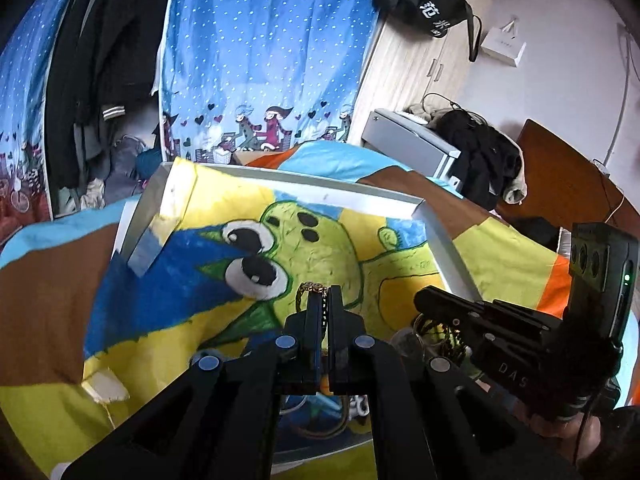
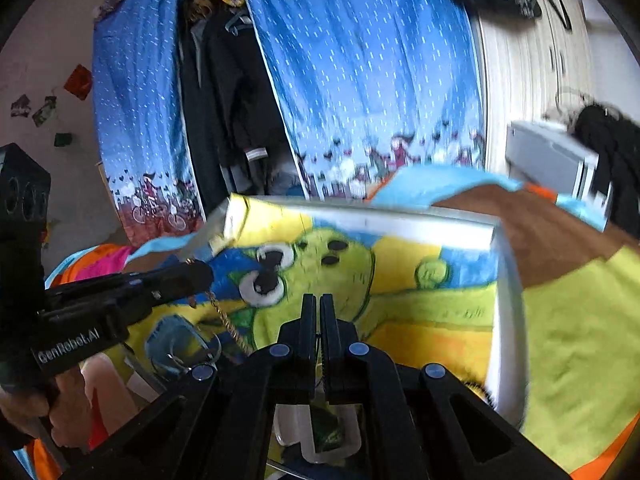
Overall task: Organize jewelry
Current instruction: 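Open the right tool to drop the ring in the tray and withdraw both tools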
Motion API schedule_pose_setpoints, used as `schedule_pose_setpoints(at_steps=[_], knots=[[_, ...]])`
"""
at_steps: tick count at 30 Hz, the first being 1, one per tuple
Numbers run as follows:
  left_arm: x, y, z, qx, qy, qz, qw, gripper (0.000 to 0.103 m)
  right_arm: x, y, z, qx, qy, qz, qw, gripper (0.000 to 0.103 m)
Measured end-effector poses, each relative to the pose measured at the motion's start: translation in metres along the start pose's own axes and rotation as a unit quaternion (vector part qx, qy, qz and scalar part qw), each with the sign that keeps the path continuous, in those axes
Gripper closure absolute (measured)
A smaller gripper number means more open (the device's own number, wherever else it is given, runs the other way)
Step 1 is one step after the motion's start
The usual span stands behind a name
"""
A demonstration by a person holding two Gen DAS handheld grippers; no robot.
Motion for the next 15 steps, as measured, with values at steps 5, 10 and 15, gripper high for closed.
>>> schedule_pose_setpoints(at_steps=[5, 10, 15], knots=[[0.001, 0.007, -0.009, -0.001, -0.014, -0.001, 0.9999, 0.100, 0.012, 0.014, -0.001, -0.012, 0.002, 0.035, 0.999, 0.100], [0.009, 0.007, -0.026, 0.017, -0.022, 0.006, 0.9996, 0.055, 0.022, 0.012, -0.014, -0.009, 0.016, 0.057, 0.998, 0.099], [0.019, 0.000, -0.048, 0.032, -0.028, 0.008, 0.9991, 0.052, 0.022, 0.004, -0.032, 0.003, 0.028, 0.057, 0.998, 0.076]])
Point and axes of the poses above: each gripper's, at about its wrist camera, not at the fingertips, and z roughly the way its jaws point, x to its right, y to its underside, the point moved 2 cm from there along z, roughly the way its jaws point, and after that the axes turned 10 degrees about x, right-handed, at the moved point
